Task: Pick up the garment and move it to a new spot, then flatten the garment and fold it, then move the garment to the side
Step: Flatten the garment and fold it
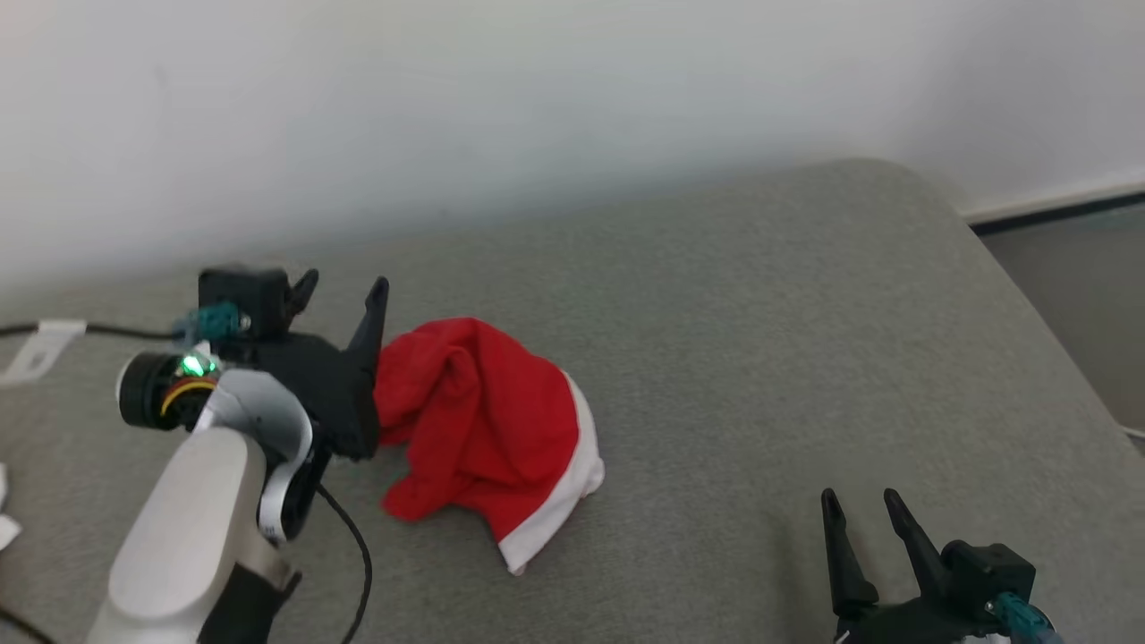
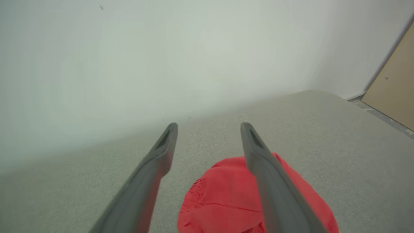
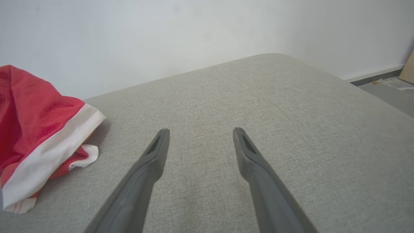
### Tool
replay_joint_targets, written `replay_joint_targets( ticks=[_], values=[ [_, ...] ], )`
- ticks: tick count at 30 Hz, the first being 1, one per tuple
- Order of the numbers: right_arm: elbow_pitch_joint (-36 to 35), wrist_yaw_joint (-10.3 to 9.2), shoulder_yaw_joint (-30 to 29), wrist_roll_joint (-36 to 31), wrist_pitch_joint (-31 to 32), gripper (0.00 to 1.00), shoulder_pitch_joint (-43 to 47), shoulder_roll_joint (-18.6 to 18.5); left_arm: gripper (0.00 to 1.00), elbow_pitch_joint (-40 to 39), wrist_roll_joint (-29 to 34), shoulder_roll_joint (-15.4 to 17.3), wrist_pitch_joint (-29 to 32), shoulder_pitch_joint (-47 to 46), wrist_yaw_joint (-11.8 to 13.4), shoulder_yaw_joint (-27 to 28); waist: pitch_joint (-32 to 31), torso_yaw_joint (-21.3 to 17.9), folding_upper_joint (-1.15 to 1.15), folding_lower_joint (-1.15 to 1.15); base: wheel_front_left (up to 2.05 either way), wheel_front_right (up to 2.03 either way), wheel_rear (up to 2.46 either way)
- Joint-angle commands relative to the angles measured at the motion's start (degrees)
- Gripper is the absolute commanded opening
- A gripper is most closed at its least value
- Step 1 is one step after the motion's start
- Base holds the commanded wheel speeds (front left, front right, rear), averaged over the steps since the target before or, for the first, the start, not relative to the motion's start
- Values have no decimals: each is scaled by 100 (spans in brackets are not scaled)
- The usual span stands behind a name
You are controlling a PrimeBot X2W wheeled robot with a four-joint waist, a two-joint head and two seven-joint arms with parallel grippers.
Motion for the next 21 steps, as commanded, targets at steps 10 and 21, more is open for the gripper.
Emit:
replay_joint_targets(
  ticks=[10,21],
  values=[
    [134,-12,186,146,-147,100,-295,0,100,1730,515,286,786,-933,325,-312,729,-1176,0,-1,0,0,0],
    [224,-12,215,165,-202,100,-343,-3,100,2930,427,106,1644,-932,384,-511,826,-983,0,-1,0,0,0]
  ],
)
